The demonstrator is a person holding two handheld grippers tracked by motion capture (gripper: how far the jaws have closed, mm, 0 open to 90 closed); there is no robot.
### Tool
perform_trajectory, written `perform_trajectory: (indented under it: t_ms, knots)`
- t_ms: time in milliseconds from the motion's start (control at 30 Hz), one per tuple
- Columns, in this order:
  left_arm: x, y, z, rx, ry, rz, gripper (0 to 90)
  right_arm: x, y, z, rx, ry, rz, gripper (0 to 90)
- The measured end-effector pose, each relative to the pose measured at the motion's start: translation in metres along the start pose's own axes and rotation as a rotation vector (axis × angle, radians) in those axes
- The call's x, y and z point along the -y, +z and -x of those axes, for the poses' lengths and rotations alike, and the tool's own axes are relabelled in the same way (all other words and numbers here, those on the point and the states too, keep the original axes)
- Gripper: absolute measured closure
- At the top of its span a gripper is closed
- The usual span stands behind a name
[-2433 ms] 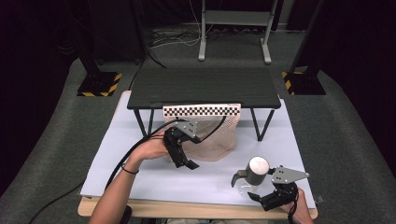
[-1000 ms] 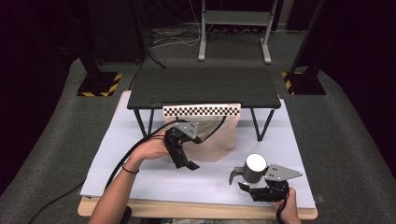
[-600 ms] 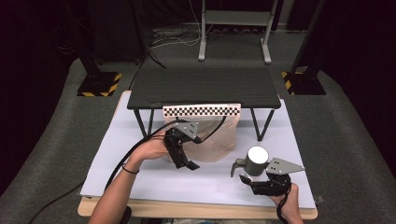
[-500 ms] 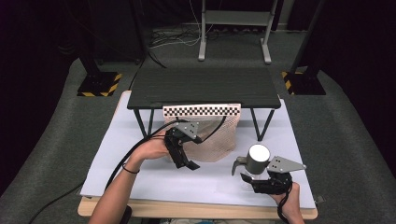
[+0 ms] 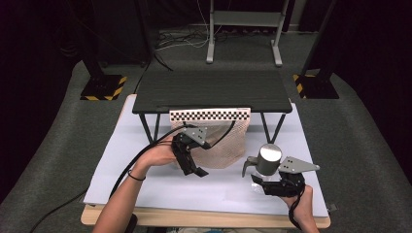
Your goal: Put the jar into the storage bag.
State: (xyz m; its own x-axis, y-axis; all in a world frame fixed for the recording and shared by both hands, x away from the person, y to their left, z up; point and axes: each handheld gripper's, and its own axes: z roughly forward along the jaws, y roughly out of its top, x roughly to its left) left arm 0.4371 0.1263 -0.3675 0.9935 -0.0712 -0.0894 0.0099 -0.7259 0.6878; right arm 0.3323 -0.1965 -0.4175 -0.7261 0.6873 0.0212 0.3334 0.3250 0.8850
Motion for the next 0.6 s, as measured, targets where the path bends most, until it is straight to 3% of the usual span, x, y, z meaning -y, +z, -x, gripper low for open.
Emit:
perform_trajectory:
  t_ms: [600]
  knots:
    - [0.001, 0.0, 0.001, -0.005, 0.005, 0.004, 0.0, -0.024, 0.008, 0.0, 0.004, 0.002, 0.012, 30.0]
